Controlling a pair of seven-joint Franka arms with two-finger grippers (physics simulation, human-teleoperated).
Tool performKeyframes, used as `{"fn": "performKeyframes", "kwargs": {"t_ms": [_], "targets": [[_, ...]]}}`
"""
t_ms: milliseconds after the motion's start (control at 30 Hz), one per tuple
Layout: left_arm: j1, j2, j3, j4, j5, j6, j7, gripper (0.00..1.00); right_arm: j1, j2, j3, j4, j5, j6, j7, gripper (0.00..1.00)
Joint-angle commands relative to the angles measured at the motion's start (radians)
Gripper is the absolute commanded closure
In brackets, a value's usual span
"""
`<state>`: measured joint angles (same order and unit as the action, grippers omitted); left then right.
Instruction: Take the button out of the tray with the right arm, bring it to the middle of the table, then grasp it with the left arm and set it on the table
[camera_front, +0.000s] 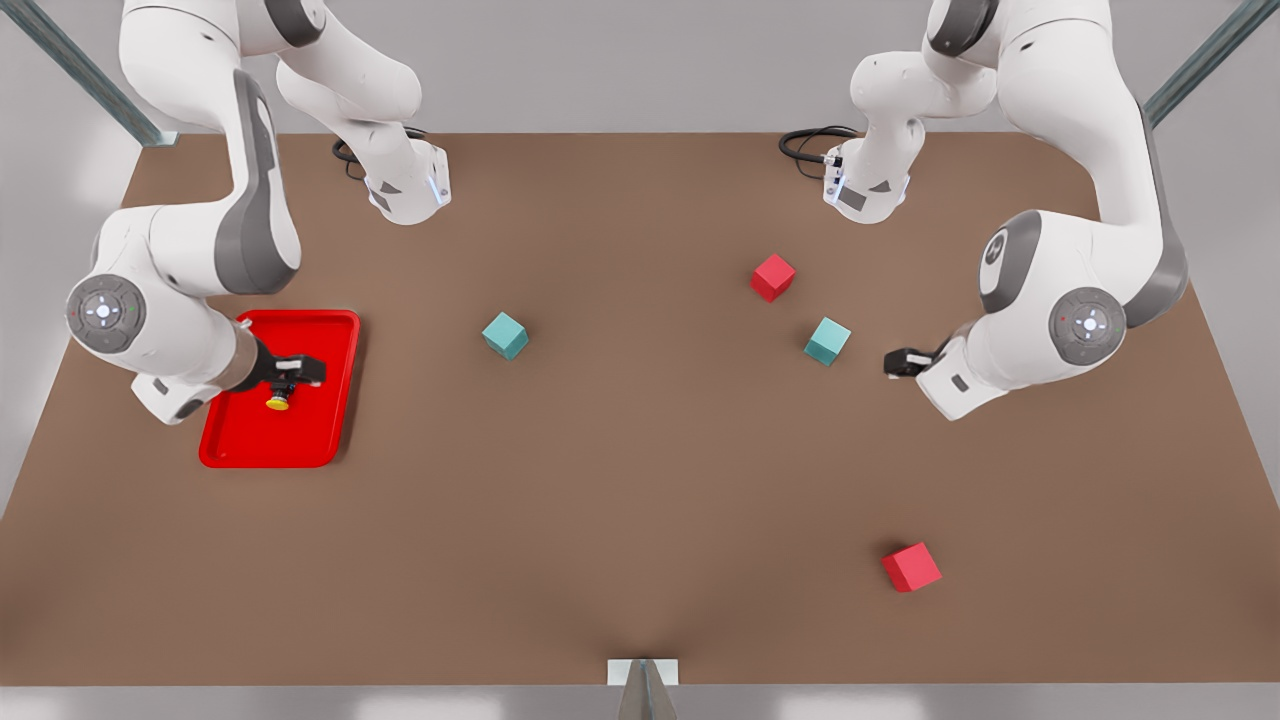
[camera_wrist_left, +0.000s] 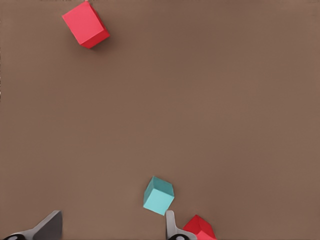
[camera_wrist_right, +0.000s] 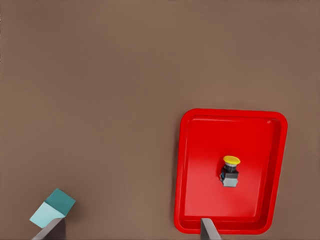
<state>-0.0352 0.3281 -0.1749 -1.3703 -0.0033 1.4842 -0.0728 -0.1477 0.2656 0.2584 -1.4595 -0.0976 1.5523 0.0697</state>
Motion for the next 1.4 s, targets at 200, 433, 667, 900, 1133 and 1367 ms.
{"fn": "performKeyframes", "kwargs": {"t_ms": [200,433,667,900,1133,1367], "targets": [[0.02,0.029,0.008,0.045,0.06,0.073,-0.081,0.0,-0.052,0.17,-0.01,-0.015,-0.02,0.121,0.073,0.0],[0.017,0.052,0.006,0.031,0.085,0.038,-0.081,0.0,-0.058,0.182,-0.008,-0.185,-0.048,0.17,0.068,0.0],[0.014,0.08,0.0,0.024,0.083,0.053,-0.085,0.0,-0.507,0.23,0.108,-0.22,-0.131,0.236,-0.274,0.0],[0.009,0.104,0.0,0.025,0.085,0.067,-0.085,0.0,-0.598,0.204,0.142,-0.42,-0.143,0.657,-0.445,0.0],[0.015,0.118,0.003,0.02,0.085,0.085,-0.09,0.0,-0.598,0.261,0.173,-0.414,-0.208,0.784,-0.438,0.0],[0.009,0.124,0.003,0.002,0.085,0.102,-0.102,0.0,-0.589,0.297,0.166,-0.404,-0.229,0.784,-0.418,0.0]]}}
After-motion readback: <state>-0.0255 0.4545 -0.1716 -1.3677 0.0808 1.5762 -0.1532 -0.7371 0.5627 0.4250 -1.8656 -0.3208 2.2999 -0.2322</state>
